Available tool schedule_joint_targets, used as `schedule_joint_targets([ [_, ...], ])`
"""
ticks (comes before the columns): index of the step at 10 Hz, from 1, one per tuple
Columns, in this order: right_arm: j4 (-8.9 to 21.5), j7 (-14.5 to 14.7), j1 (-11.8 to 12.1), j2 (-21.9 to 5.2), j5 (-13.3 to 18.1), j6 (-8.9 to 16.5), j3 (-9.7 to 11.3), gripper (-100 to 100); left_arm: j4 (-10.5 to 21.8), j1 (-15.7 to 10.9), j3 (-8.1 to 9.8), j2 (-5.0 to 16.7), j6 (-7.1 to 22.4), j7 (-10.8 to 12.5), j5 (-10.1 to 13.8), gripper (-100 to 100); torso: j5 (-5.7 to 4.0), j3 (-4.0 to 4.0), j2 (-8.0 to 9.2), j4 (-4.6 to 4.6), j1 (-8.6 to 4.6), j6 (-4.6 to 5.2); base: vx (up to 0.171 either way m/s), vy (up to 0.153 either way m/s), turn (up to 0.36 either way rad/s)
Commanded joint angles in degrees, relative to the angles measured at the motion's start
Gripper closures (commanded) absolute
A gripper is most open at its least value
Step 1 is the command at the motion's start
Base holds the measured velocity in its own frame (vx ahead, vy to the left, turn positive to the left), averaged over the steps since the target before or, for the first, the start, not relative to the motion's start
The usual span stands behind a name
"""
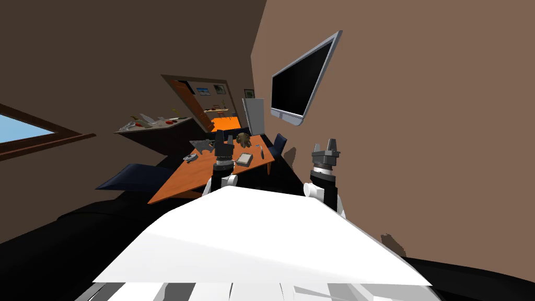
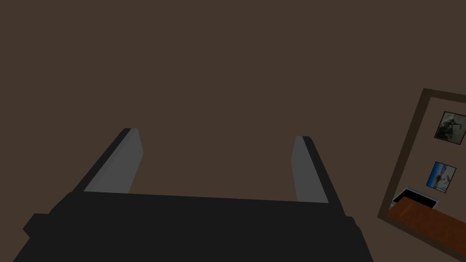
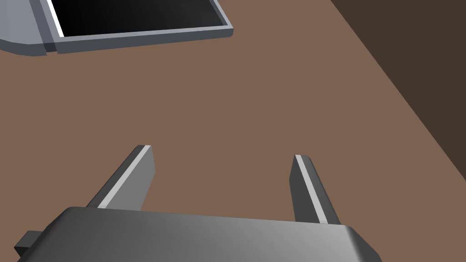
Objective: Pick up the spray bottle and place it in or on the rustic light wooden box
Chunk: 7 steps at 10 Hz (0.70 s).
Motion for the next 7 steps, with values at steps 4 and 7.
schedule_joint_targets([
  [4,0.0,0.0,0.0,0.0,0.0,0.0,0.0,0,4.3,-0.2,1.59,6.0,2.6,-0.2,-3.2,-100,-0.04,-0.10,-0.18,-0.04,-0.21,0.01,0.037,-0.053,-0.046],
  [7,0.0,0.0,0.0,0.0,0.0,0.0,0.0,0,7.9,-0.4,2.93,7.6,4.7,-0.4,-5.9,-100,-0.08,-0.14,-0.23,-0.06,-0.37,0.01,0.055,-0.099,-0.052],
])
